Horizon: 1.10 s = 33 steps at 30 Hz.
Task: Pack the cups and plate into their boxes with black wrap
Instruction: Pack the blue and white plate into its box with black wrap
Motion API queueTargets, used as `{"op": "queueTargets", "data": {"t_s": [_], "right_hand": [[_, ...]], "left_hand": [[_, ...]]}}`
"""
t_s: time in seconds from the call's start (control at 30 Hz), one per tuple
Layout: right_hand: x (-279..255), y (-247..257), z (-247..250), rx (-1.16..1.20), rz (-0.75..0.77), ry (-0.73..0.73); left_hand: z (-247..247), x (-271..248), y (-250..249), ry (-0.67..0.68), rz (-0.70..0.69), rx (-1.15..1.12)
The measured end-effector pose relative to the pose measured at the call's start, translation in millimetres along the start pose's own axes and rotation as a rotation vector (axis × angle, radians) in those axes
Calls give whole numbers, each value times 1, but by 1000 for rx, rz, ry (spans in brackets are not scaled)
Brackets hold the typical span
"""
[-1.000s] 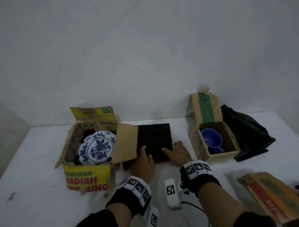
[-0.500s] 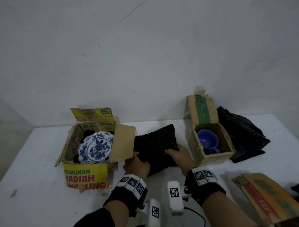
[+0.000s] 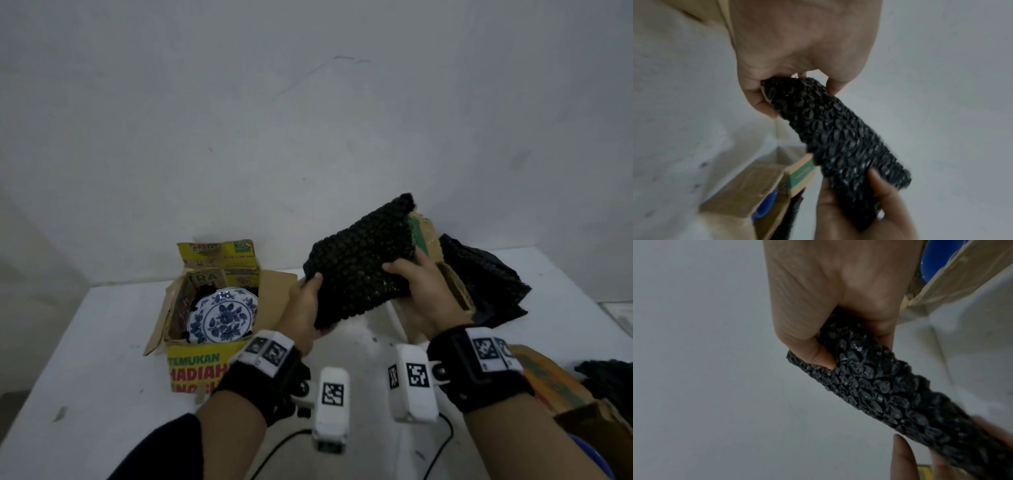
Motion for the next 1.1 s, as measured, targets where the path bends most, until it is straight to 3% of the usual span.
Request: {"op": "queueTargets", "data": {"t_s": [0.13,0.27,0.43,0.6,0.67,0.8,0.9,1.0,1.1], "right_hand": [[3,3,-38,-66,94,38],[9,-29,-77,-213,38,73],[25,-90,-117,-438,38,71],[39,-144,-137,-708,53,55],[42,-157,-142,-822,136,24],[36,-166,-158,-1346,524,7],[26,-177,-180,-1617,749,191],[19,-196,-191,-1834,833,352],[15,-200,-194,-1901,876,354]], "left_hand": [[60,-13,-51,-92,-196,-43],[134,-30,-74,-194,-361,61],[209,-30,-63,-288,-361,227],[253,-13,-43,-353,-410,521],[261,-4,-33,-346,-459,651],[266,17,-18,-389,-604,951],[264,29,-16,-470,-631,1125],[264,38,-16,-470,-638,1203],[265,44,-12,-398,-672,1214]]}}
Point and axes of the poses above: each hand's wrist, its own x-axis towards the middle knuckle, its own z-axis out of the back of the hand, y = z × x, the point moved 4 cm from there along x, towards the middle knuckle, and after that the axes turned 9 degrees about x, right-handed, at the moved point
